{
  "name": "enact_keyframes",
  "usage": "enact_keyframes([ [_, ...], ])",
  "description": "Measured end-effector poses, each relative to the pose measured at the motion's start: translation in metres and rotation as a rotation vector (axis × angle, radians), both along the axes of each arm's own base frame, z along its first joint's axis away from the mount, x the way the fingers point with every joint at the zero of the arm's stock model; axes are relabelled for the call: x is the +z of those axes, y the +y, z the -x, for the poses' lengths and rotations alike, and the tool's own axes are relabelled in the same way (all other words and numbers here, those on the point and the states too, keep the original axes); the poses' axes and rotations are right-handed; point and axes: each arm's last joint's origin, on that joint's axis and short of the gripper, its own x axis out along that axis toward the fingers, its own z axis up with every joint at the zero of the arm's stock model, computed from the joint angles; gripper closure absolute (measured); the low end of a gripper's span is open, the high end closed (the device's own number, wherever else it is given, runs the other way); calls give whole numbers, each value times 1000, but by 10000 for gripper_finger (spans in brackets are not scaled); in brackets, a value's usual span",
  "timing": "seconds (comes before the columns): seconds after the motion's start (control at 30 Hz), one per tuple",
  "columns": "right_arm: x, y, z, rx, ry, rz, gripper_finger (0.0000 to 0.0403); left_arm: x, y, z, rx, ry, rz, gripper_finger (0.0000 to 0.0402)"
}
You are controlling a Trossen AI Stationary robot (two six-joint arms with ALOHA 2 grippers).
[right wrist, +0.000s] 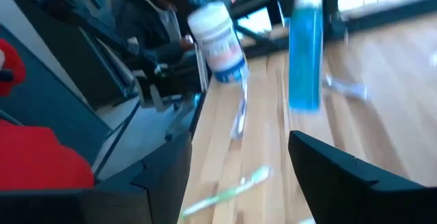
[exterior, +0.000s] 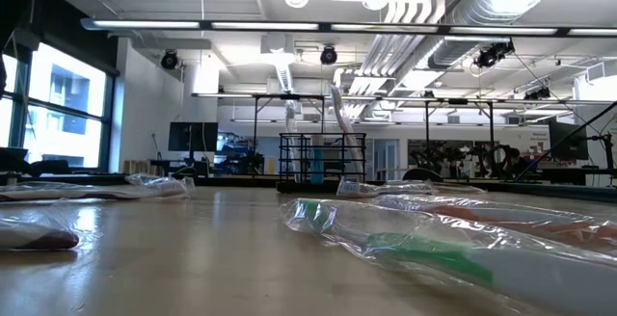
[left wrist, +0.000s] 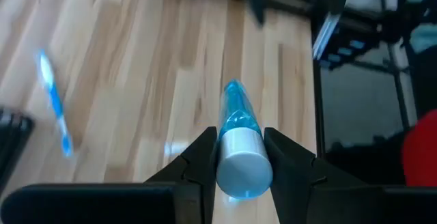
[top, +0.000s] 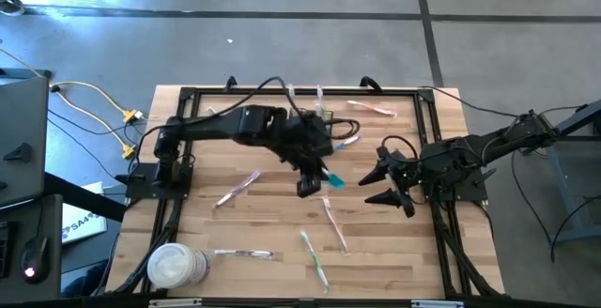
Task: Pick & Place toothbrushing station
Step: Put the blue mouthwash into the mesh organizer
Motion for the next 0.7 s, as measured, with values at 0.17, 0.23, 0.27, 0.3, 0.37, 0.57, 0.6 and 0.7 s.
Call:
enact_keyframes([
  [0.17,6,2,-6,17,-104,62,164,0,-7,-4,2,-27,-3,309],
  [0.23,6,1,-7,0,-102,58,164,-4,-7,-7,13,-11,5,309],
  [0.27,5,0,-7,-20,-96,55,164,-5,-7,-7,14,-3,6,309],
  [0.3,4,-2,-8,-49,-84,50,164,-7,-7,-9,13,0,7,309],
  [0.37,2,-7,-9,-96,-58,57,164,-8,-8,-12,8,-8,12,309],
  [0.57,-9,-10,-19,-115,38,1,164,-16,-9,-21,-13,-5,32,309],
  [0.6,-12,-11,-22,-106,51,-7,164,-17,-9,-22,-14,-2,32,309],
  [0.7,-18,-10,-30,-60,83,-15,164,-15,-9,-22,-20,-18,32,309],
])
